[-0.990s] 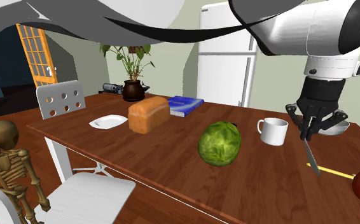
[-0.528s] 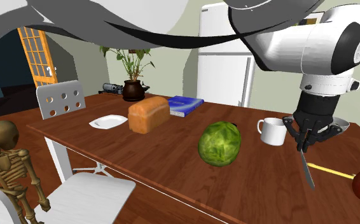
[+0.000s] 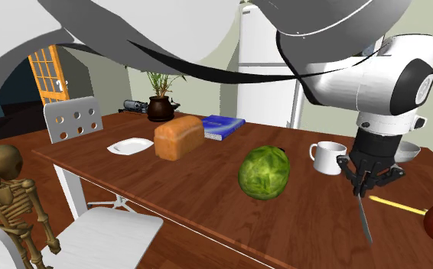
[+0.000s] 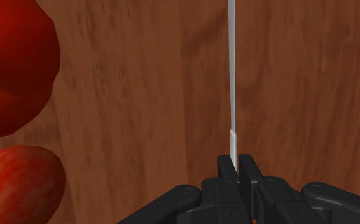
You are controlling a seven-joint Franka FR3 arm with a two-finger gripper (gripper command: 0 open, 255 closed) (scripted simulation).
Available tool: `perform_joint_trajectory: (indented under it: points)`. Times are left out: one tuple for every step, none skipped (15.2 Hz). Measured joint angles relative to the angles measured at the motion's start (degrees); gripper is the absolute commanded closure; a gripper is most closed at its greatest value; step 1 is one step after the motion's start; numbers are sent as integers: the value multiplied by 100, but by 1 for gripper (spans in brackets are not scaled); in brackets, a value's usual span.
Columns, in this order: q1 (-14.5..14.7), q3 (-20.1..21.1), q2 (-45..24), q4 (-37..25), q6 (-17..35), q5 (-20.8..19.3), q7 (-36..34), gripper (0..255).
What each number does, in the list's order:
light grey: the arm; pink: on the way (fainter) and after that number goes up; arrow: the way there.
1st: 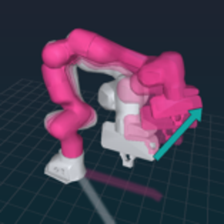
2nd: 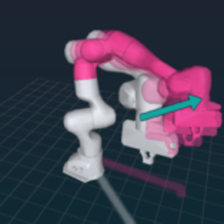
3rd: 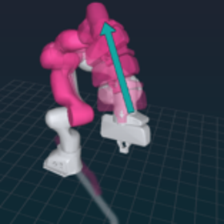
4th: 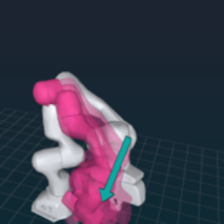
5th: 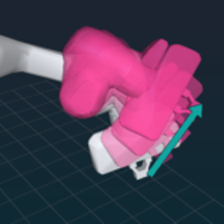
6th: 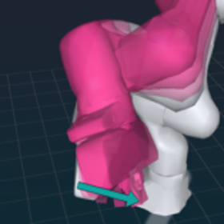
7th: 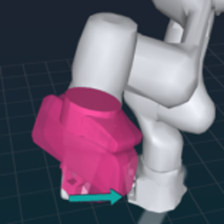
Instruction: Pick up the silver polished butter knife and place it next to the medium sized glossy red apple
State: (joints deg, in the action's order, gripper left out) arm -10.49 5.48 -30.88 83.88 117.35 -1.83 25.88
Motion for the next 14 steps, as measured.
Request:
perform_joint_trajectory:
  points:
    - [8,0,-39,23,62,-5,-10,255]
    - [8,-2,-74,48,121,-7,-8,255]
    - [3,-4,-72,131,201,-8,-6,255]
    - [6,-5,-104,143,246,-11,-8,255]
    - [10,-5,-124,197,320,-14,-15,255]
    - [12,-7,-154,229,382,-17,-16,255]
    - [3,-11,-189,247,435,-18,-4,255]
    - [3,-14,-237,254,490,-21,-4,255]
    - [5,-17,-280,263,542,-25,-6,255]
    - [9,-17,-295,322,616,-28,-11,255]
    - [9,-18,-317,330,645,-30,-10,255]
    - [9,-19,-322,342,663,-30,-12,255]
    - [11,-18,-327,343,669,-31,-14,255]
    - [12,-18,-328,345,673,-31,-14,255]
